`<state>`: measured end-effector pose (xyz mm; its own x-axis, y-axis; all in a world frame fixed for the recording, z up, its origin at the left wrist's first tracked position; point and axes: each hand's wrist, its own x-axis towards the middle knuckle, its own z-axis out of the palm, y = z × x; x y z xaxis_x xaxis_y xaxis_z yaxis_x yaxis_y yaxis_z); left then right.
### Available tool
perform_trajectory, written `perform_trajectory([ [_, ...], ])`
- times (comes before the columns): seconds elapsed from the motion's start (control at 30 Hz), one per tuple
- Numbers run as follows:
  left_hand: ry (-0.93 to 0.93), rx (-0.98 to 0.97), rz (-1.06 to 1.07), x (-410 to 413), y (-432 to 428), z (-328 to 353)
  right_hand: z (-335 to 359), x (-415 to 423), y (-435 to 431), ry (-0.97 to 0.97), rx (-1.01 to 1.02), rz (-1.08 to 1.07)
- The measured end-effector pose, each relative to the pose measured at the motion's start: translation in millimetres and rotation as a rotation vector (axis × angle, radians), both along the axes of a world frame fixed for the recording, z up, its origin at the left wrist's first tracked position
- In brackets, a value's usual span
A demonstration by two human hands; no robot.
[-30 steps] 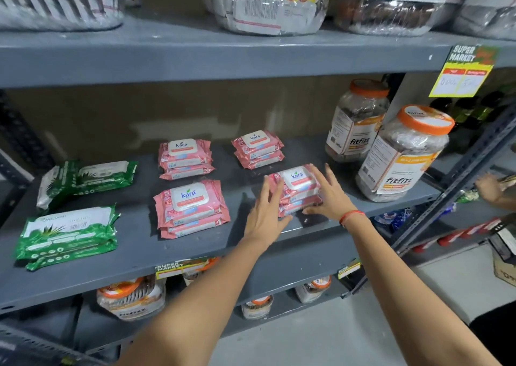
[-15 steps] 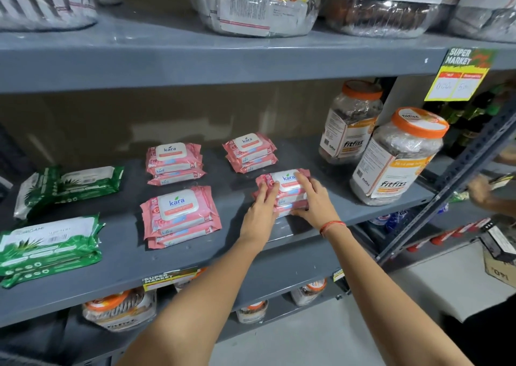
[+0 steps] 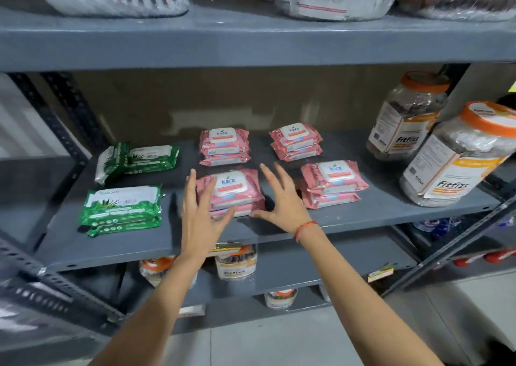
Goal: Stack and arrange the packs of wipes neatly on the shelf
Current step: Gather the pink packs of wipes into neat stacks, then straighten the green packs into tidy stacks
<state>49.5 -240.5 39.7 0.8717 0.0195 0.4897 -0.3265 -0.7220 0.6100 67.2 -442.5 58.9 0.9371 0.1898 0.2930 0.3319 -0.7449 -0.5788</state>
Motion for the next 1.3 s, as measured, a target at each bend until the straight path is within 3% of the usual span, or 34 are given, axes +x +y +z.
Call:
perform_trajectory([
  [0.2,0.229,0.053,-0.092,12,14,-12,-17,13,30,0.112,-0.101,0.086],
  [0.43,0.197,0.103,-0.069,18,7,-14,-31,8,38,0.084,-0.144,-0.068],
  [0.63,0.213,0.123,-0.110,16,15,-11,-23,1,41,0.077,-0.142,-0.066],
  [0.8,0.093,0.075,-0.040,1,62,1,-11,-14,62,-0.151,-0.127,-0.130],
  [0.9,-0.047,0.062,0.117,-12,107,7,-4,-16,102,-0.245,-0.099,-0.012],
  [0.97,-0.055,0.069,0.249,-18,137,7,-1,-12,134,-0.201,-0.092,0.117],
  [1.07,0.125,0.046,0.369,-24,174,2,-2,-1,183,-0.098,-0.145,0.254],
  [1.17,0.286,0.093,0.359,-22,191,-9,-8,12,215,0.002,-0.252,0.283],
  [1.3,0.315,0.070,0.317,-16,200,-16,-17,28,235,0.096,-0.362,0.305],
])
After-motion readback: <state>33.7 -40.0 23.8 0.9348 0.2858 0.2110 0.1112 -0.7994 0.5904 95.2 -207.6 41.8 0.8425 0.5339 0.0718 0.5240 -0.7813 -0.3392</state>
